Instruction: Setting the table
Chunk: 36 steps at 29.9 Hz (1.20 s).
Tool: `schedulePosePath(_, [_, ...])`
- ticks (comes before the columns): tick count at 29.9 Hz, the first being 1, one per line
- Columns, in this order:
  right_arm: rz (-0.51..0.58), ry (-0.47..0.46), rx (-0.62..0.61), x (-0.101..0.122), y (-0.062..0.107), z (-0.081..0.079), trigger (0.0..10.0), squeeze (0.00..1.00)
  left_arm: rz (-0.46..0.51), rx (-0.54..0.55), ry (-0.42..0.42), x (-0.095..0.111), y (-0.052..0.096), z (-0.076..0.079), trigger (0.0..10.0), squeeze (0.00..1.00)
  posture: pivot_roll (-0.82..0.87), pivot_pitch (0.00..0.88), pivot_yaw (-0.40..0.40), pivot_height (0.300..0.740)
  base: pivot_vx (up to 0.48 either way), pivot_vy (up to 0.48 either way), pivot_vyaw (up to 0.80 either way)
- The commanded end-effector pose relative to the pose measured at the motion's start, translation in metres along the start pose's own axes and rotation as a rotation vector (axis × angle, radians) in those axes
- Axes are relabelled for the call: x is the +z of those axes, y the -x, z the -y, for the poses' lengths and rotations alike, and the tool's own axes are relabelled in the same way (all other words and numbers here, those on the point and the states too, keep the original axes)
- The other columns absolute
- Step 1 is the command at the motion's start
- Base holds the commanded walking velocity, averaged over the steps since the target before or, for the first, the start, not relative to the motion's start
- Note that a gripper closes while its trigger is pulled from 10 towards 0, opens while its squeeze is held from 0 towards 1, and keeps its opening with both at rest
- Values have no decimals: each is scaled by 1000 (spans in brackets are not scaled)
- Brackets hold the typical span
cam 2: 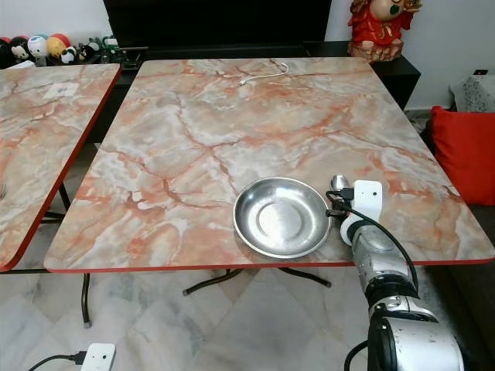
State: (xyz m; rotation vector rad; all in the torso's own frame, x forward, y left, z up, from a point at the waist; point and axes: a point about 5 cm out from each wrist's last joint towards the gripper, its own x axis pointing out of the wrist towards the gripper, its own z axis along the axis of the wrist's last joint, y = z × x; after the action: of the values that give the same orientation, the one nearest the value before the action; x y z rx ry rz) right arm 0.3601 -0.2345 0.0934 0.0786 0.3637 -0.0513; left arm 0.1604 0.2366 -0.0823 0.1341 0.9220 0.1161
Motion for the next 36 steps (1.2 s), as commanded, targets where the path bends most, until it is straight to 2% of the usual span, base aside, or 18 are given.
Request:
schedulePosePath(1, [8,6,-3,4,-1,-2,10000,0,-25,4,3,-7,2,-2,10000,0,8,113,20,740,0,0,0])
schedulePosePath(17, [-2,12,-12,2,-1,-1,10000,0,-30,-3,-9,-8,2,0,10000,0,0,100,23,740,0,0,0])
schedulePosePath(21, [27,2,-23,4,-1,-1,10000,0,-29,-3,-10,-8,2,0,10000,0,-1,95,23,740,0,0,0])
schedulePosePath(24, [124,-16,-45,17,-1,1,10000,0,-28,-5,-11,-8,2,0,10000,0,-4,92,23,740,0,0,0])
schedulePosePath(30, [203,-39,-29,28,1,1,10000,0,-28,-9,-16,-7,2,1,10000,0,-3,98,20,740,0,0,0])
schedulePosePath(36, [423,-49,-20,50,8,-1,10000,0,-23,-6,-7,-6,1,2,10000,0,-9,106,14,740,0,0,0])
